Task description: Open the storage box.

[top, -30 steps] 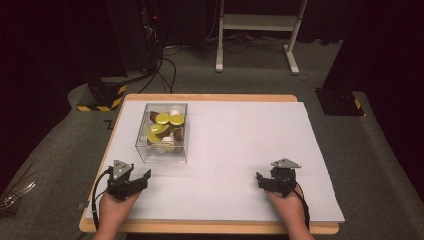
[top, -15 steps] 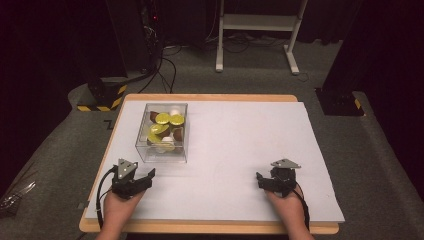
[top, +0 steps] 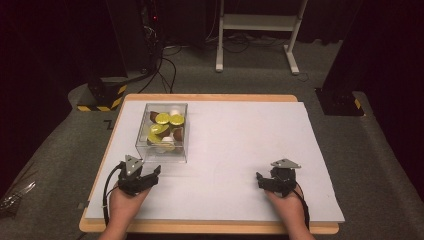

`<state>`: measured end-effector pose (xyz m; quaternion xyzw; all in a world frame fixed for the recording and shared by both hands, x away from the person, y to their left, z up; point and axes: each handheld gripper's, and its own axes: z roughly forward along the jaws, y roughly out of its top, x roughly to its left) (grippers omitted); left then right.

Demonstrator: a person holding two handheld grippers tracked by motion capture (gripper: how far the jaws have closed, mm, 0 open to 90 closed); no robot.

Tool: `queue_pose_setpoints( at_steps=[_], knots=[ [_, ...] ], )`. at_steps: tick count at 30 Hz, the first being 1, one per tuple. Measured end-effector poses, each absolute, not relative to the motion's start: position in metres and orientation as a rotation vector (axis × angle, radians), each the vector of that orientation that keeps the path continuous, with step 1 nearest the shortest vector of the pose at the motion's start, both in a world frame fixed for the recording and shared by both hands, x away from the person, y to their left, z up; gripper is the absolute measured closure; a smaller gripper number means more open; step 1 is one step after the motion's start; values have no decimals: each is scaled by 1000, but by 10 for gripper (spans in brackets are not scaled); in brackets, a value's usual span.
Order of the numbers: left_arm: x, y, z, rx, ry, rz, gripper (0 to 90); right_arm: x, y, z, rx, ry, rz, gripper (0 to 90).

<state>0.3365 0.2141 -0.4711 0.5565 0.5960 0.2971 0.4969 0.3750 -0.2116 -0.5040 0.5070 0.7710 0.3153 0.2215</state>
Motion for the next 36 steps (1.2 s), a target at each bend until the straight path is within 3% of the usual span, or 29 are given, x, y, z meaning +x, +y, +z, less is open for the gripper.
queue_pose_setpoints(
  at_steps=[36],
  knots=[
    [373, 190, -464, 1289, 1493, 748, 224, 375, -212, -504, 1403, 2133, 873, 169]
  ],
)
